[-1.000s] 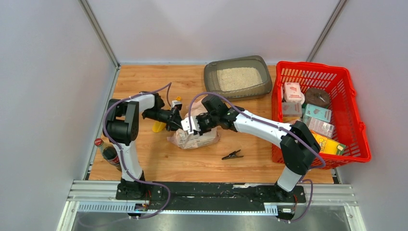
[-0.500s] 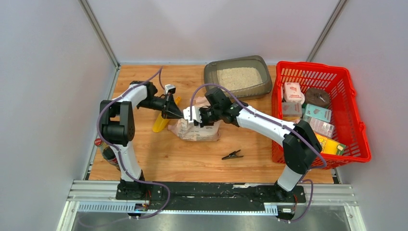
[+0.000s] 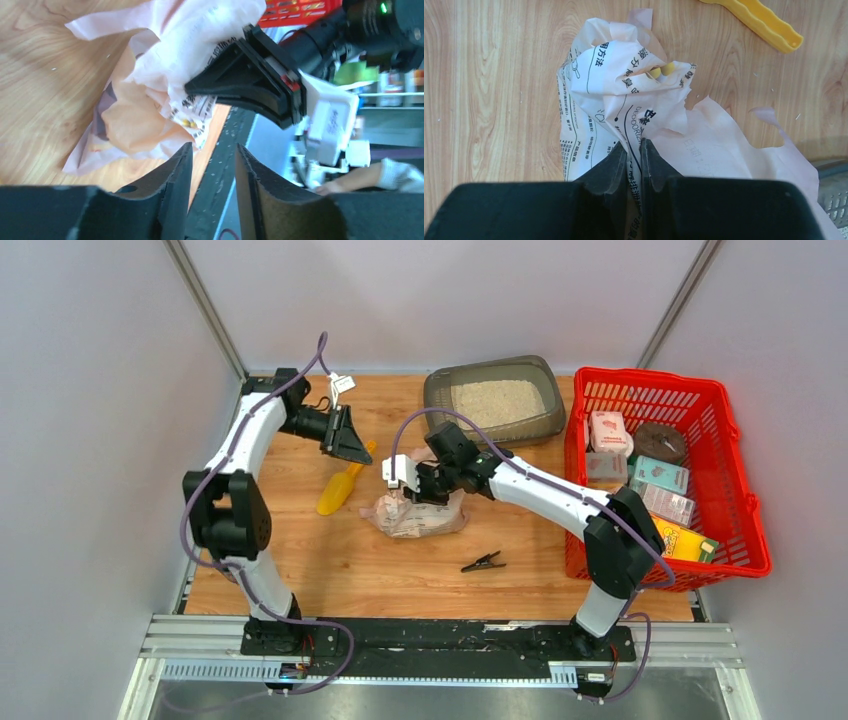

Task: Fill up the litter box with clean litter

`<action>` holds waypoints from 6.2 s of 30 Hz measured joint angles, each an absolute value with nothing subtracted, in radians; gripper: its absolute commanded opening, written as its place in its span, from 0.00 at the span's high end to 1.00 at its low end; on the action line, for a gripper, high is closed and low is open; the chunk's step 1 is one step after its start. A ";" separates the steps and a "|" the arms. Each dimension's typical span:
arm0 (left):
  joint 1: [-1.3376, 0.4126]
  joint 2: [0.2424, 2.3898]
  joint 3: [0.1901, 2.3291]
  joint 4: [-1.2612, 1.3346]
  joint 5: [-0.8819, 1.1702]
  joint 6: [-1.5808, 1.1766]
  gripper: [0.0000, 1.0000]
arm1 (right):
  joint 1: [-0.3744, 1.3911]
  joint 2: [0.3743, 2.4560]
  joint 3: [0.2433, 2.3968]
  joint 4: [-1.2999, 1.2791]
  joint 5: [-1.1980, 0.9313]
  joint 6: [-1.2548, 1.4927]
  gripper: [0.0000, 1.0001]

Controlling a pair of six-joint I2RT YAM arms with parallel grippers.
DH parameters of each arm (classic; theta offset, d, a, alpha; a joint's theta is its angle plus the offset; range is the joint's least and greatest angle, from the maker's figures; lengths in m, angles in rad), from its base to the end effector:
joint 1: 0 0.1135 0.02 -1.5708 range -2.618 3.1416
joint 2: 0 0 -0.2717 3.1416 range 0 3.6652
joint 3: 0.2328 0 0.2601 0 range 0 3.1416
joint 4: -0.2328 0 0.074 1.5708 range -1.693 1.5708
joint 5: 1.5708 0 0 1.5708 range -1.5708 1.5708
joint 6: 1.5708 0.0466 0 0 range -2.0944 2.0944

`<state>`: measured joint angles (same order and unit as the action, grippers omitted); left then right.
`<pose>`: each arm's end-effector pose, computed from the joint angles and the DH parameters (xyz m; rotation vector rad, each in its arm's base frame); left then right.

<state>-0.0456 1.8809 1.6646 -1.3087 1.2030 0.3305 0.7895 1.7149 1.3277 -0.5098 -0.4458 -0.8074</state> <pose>0.3648 -0.0602 0.2859 0.4934 2.3879 -1.6485 0.2593 0.2899 0.2517 -1.8630 1.5474 0.5396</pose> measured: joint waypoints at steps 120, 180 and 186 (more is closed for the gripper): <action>-0.190 1.216 0.680 -0.057 0.843 0.008 1.00 | 0.645 1.517 1.065 -0.371 -0.423 -0.823 0.68; -0.201 1.144 0.744 -0.334 1.013 0.522 0.44 | 0.761 1.901 1.420 -0.390 -0.760 -0.693 0.85; -0.236 1.230 0.762 -0.303 1.023 0.596 0.58 | 0.759 1.908 1.436 -0.414 -0.763 -0.682 0.86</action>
<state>-0.2356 1.2304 0.7620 -0.3035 1.0225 0.5961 0.7593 1.9076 1.4357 -0.4145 -0.7631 -0.6815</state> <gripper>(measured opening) 0.495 0.180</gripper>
